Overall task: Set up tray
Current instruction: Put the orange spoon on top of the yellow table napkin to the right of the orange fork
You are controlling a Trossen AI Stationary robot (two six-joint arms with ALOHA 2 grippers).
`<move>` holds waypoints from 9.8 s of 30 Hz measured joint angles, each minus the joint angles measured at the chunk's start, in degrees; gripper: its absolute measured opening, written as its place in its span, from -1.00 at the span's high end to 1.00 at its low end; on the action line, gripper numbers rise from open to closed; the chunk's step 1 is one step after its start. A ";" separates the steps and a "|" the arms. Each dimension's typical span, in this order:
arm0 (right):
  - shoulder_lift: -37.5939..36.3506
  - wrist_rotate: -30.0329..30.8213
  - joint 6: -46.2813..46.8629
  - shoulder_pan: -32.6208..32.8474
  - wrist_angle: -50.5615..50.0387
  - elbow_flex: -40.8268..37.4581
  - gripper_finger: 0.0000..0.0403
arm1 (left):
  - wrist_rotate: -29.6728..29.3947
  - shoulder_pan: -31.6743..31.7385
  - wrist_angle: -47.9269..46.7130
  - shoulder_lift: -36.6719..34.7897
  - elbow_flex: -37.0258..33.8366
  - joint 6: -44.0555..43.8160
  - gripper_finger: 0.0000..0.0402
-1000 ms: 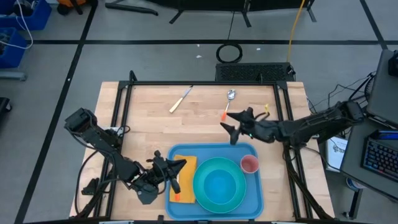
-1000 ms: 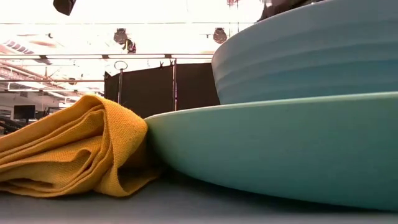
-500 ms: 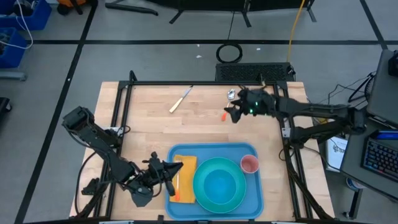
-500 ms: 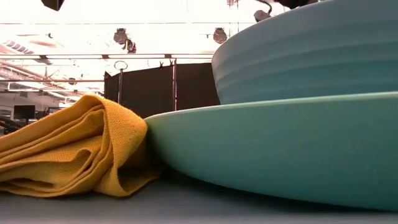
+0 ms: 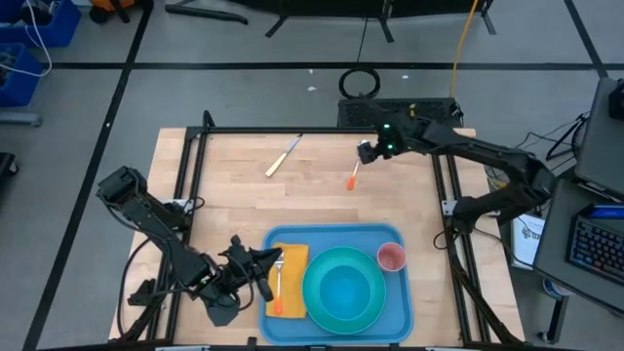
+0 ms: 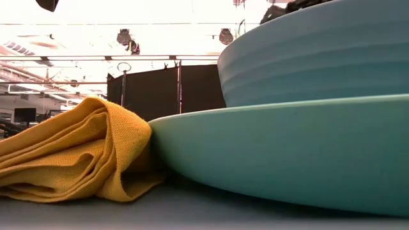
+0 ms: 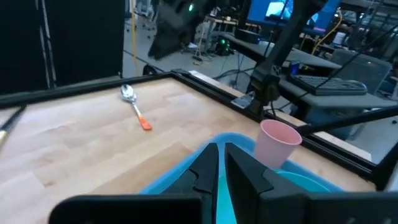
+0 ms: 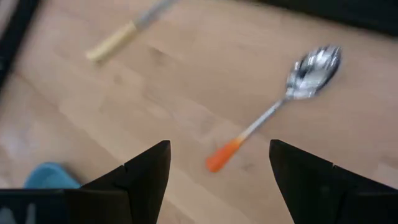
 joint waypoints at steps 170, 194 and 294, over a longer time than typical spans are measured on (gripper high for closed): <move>12.85 -2.29 -4.71 13.35 14.76 10.38 1.00 | 6.53 -1.71 -11.56 0.04 -0.04 -7.71 0.85; 12.92 3.34 -13.78 30.95 31.34 10.38 1.00 | 23.68 5.28 -11.66 0.73 -0.04 0.62 0.84; 14.34 17.00 -39.44 46.83 91.35 -7.24 0.99 | 2.69 11.45 24.86 0.68 -0.04 57.26 0.68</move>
